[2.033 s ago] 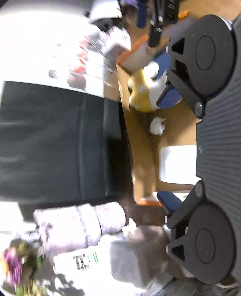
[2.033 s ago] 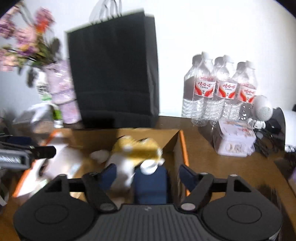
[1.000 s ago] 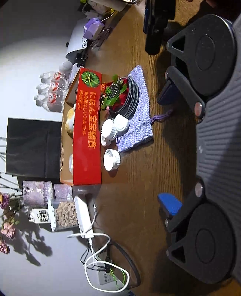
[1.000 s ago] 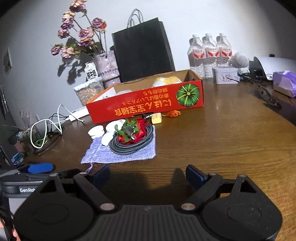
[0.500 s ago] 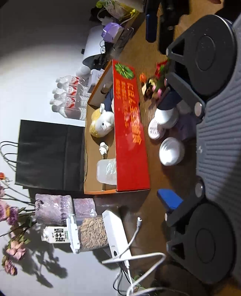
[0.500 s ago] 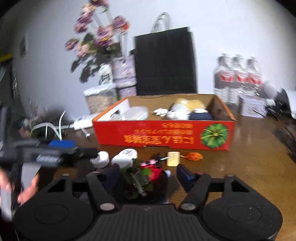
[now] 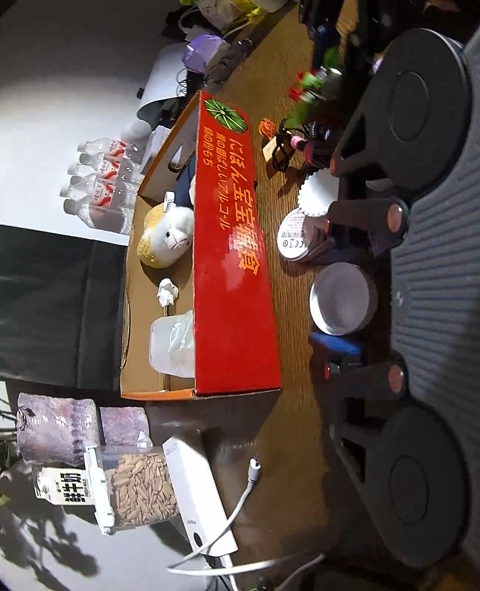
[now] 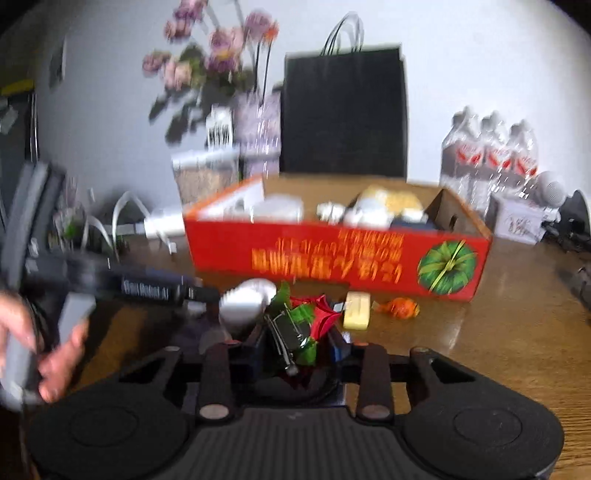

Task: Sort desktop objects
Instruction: 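Grasp the round white lid with the left tool while the right tool grasps the red-green toy, then carry the lid and toy into the cardboard box and open both tools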

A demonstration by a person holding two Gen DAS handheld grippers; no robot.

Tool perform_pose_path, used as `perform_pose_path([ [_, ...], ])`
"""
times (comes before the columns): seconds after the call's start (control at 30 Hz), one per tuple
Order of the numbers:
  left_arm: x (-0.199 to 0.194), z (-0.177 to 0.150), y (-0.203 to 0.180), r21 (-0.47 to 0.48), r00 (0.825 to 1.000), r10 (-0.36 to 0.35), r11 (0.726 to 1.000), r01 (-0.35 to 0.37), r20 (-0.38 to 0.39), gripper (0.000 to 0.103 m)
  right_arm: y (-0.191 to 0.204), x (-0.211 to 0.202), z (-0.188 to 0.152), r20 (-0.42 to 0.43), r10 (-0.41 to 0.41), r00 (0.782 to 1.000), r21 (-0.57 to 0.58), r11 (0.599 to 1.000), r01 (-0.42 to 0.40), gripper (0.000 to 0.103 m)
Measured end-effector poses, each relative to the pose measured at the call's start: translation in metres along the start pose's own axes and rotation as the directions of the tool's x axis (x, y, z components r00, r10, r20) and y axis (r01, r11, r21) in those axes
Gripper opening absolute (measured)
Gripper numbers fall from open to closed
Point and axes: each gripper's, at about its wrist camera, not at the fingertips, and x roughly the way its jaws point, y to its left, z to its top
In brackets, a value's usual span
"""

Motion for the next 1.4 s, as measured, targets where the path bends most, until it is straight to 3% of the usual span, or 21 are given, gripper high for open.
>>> perform_pose_path([
  [0.17, -0.03, -0.003, -0.008, -0.021, 0.997, 0.044, 0.999, -0.042, 0.061, 0.041, -0.018, -0.043, 0.009, 0.131, -0.041, 0.991, 0.109, 0.994, 0.027, 0.032],
  [0.33, -0.079, -0.009, -0.024, -0.047, 0.987, 0.072, 0.997, -0.066, 0.143, 0.041, -0.036, -0.067, -0.001, 0.119, -0.056, 0.991, 0.17, 0.985, 0.035, 0.032],
  [0.47, -0.105, -0.015, -0.037, -0.062, 0.986, 0.062, 0.997, -0.053, 0.154, 0.041, -0.04, -0.087, -0.013, 0.131, -0.062, 0.989, 0.193, 0.981, 0.036, 0.032],
  [0.8, -0.143, -0.025, -0.07, -0.02, 0.98, 0.036, 0.999, -0.033, 0.197, 0.041, -0.046, -0.124, -0.027, 0.148, -0.101, 0.984, 0.212, 0.975, 0.068, 0.032],
  [1.0, -0.146, -0.011, -0.073, -0.01, 0.976, -0.003, 1.0, 0.005, 0.216, 0.041, -0.054, -0.125, -0.009, 0.164, -0.074, 0.984, 0.219, 0.975, 0.037, 0.032],
  [1.2, -0.111, 0.046, -0.056, 0.032, 0.974, -0.038, 0.999, 0.032, 0.225, 0.041, -0.062, -0.068, 0.07, 0.155, 0.029, 0.987, 0.143, 0.988, -0.051, 0.032],
  [1.3, -0.069, 0.089, -0.042, 0.035, 0.981, -0.056, 0.998, 0.05, 0.184, 0.041, -0.073, 0.0, 0.119, 0.038, 0.083, 0.996, 0.172, 0.981, -0.088, 0.032],
  [1.4, -0.005, 0.135, -0.025, -0.003, 0.993, -0.09, 0.996, 0.091, 0.081, 0.041, -0.088, 0.083, 0.161, -0.075, 0.136, 0.988, 0.267, 0.957, -0.111, 0.032],
])
